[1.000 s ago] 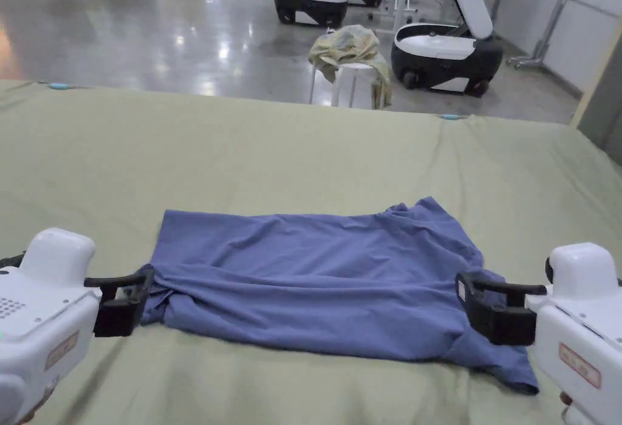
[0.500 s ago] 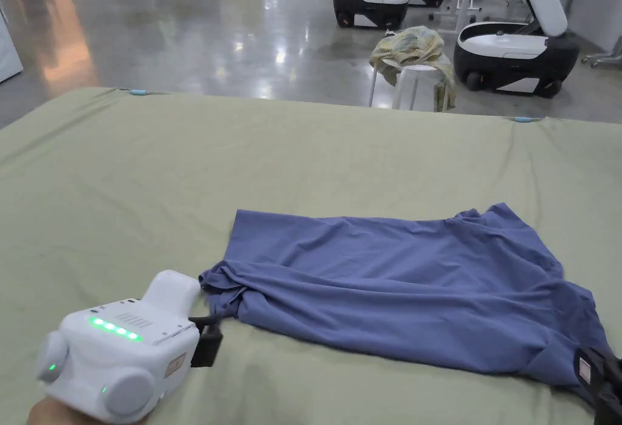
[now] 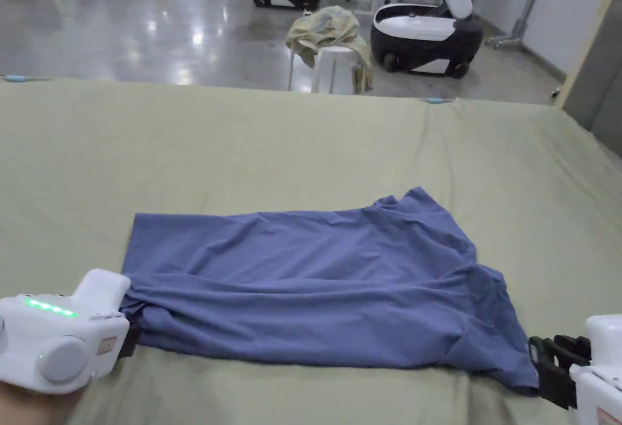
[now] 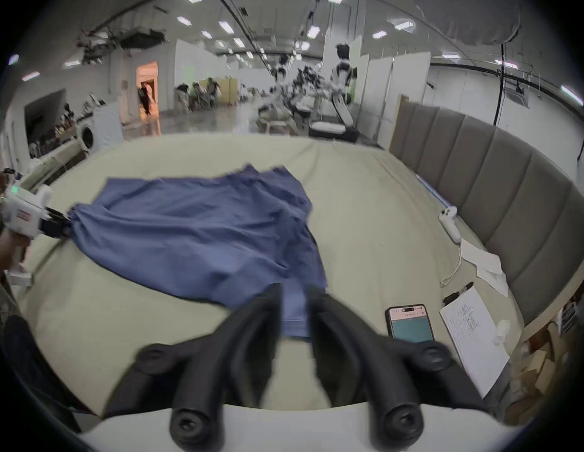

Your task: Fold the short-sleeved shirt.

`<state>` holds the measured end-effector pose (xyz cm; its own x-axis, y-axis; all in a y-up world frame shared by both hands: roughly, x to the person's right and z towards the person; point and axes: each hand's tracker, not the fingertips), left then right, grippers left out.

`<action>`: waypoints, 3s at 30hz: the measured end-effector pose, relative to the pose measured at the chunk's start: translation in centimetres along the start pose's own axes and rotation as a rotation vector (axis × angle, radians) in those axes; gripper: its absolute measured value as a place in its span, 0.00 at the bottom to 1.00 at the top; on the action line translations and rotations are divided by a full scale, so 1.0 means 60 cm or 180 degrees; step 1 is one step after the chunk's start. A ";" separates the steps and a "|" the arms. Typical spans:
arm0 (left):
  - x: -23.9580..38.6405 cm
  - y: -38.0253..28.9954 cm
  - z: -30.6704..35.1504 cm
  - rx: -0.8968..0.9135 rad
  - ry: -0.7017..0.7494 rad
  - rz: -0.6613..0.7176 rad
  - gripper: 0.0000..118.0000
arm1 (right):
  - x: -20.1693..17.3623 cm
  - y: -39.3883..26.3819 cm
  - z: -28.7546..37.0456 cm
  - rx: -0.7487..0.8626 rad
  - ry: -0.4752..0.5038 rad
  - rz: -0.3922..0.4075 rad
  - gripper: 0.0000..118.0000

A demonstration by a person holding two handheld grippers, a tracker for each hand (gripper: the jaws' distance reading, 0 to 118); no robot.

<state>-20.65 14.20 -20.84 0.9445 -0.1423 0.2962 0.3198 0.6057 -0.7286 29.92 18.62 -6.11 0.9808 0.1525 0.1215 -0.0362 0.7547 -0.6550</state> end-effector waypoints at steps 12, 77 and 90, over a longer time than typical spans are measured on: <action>-0.031 0.010 0.022 0.0029 -0.0096 0.0142 0.09 | 0.012 0.006 -0.154 -0.0568 0.0685 -0.0277 0.10; -0.050 0.137 -0.109 -0.0328 0.0257 0.0551 0.20 | 0.004 0.107 -0.158 -0.0048 0.0257 -0.0310 0.17; -0.067 0.148 -0.019 0.0065 0.0124 0.0523 0.08 | 0.020 0.171 -0.334 -0.1026 0.0337 -0.0679 0.02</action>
<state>-21.49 19.27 -29.22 0.9863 -0.0700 0.1497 0.1595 0.6392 -0.7523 34.59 13.77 -27.63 0.9748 -0.0652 0.2135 0.2158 0.5209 -0.8259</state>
